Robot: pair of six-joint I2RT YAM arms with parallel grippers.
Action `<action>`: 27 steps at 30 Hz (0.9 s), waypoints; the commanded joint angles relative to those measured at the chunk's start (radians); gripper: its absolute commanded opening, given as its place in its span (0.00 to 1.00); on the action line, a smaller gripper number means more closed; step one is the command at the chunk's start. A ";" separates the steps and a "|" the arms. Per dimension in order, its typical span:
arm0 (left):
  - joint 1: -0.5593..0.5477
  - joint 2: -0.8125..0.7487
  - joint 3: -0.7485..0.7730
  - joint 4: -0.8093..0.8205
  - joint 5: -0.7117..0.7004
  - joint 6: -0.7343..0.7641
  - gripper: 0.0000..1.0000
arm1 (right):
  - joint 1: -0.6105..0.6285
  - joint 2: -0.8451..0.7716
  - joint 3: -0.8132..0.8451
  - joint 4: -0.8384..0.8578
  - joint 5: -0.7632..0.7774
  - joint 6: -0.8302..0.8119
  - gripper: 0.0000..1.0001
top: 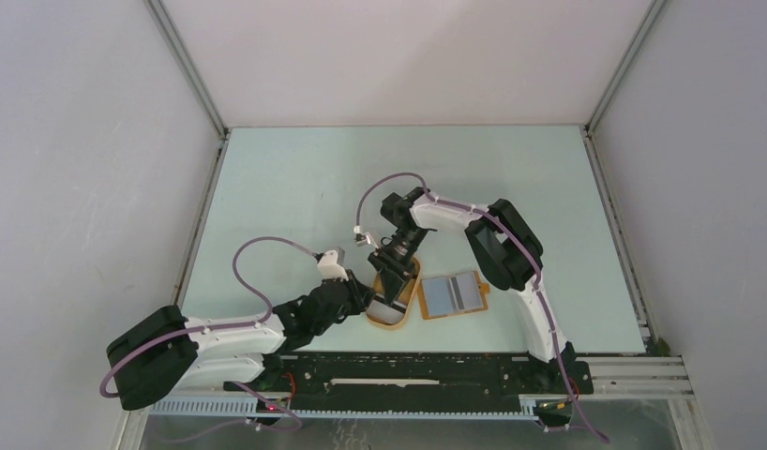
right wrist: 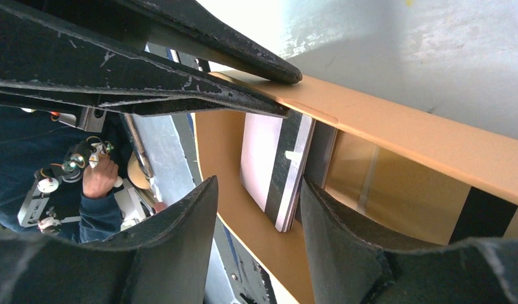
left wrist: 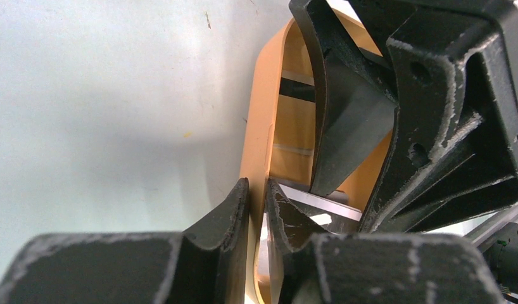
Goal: Put the credit cards into the card holder
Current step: Pick up the credit card from the storage box.
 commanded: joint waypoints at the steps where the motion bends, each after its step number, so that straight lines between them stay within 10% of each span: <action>1: 0.005 -0.012 0.044 -0.012 -0.024 0.000 0.18 | -0.006 0.006 0.033 -0.011 -0.084 0.024 0.58; 27: 0.004 -0.086 0.031 0.000 -0.016 -0.010 0.19 | 0.021 -0.001 0.027 0.008 -0.085 0.079 0.57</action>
